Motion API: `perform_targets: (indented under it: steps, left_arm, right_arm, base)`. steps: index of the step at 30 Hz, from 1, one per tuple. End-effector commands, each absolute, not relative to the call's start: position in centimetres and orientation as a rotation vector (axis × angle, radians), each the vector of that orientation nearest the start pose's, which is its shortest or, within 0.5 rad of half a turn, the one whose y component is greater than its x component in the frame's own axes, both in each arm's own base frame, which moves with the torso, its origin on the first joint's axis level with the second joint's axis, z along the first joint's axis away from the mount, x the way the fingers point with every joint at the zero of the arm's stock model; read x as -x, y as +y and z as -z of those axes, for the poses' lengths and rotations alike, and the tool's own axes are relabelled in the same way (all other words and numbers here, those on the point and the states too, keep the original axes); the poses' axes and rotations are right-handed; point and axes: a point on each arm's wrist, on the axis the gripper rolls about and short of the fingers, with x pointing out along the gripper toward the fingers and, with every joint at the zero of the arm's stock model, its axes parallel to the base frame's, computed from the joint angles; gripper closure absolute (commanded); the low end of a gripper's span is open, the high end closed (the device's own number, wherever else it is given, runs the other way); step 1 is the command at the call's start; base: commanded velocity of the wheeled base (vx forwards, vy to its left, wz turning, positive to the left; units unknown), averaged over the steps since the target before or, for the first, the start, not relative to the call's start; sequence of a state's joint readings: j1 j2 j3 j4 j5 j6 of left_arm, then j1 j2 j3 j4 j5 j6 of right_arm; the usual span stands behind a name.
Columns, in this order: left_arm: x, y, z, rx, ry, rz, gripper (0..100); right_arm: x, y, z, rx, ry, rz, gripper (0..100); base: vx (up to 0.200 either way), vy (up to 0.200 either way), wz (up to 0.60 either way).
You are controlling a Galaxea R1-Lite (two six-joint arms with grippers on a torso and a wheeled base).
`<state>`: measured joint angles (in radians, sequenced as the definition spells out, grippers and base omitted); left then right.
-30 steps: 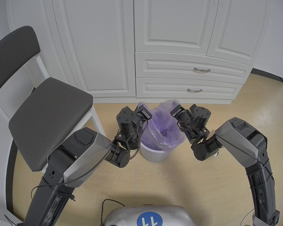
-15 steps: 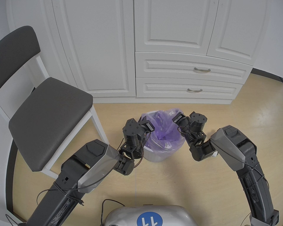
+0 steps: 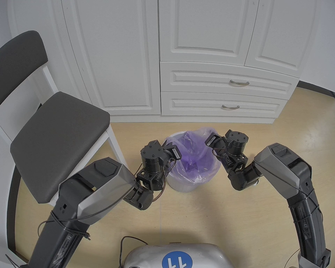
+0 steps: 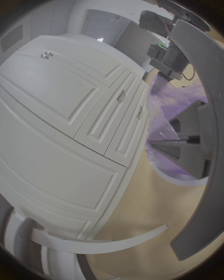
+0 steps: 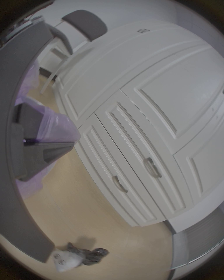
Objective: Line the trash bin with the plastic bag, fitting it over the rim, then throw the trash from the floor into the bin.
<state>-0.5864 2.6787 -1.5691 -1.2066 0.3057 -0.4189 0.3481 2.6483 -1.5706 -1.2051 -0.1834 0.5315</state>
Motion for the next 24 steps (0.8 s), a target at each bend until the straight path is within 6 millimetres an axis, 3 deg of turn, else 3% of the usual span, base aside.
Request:
perform_targets:
  steps: [1,5,10,17,24]
  left_arm:
    - [-40.6,-26.2,-7.1,0.363,-0.049,0.347,100]
    - [-40.0,-25.6,-7.2,0.284,-0.065,0.361,100]
    - [-39.9,-25.0,-7.1,0.212,-0.12,0.377,100]
    - [-40.8,-23.9,-7.0,0.203,-0.109,0.347,100]
    - [-42.3,-22.9,-6.2,0.188,-0.078,0.309,100]
  right_arm:
    - [-45.7,15.7,-8.2,-0.411,-0.089,-0.188,100]
    - [-45.0,15.4,-8.9,-0.37,-0.089,-0.186,100]
    - [-44.7,15.4,-8.1,-0.312,-0.064,-0.18,100]
    - [-44.5,13.9,-7.1,-0.182,0.02,-0.123,100]
    - [-42.9,12.1,-6.6,-0.009,0.127,-0.045,100]
  base:
    - [0.0,0.0,0.0]
    - [0.0,0.0,0.0]
    - [0.0,0.0,0.0]
    - [0.0,0.0,0.0]
    - [0.0,0.0,0.0]
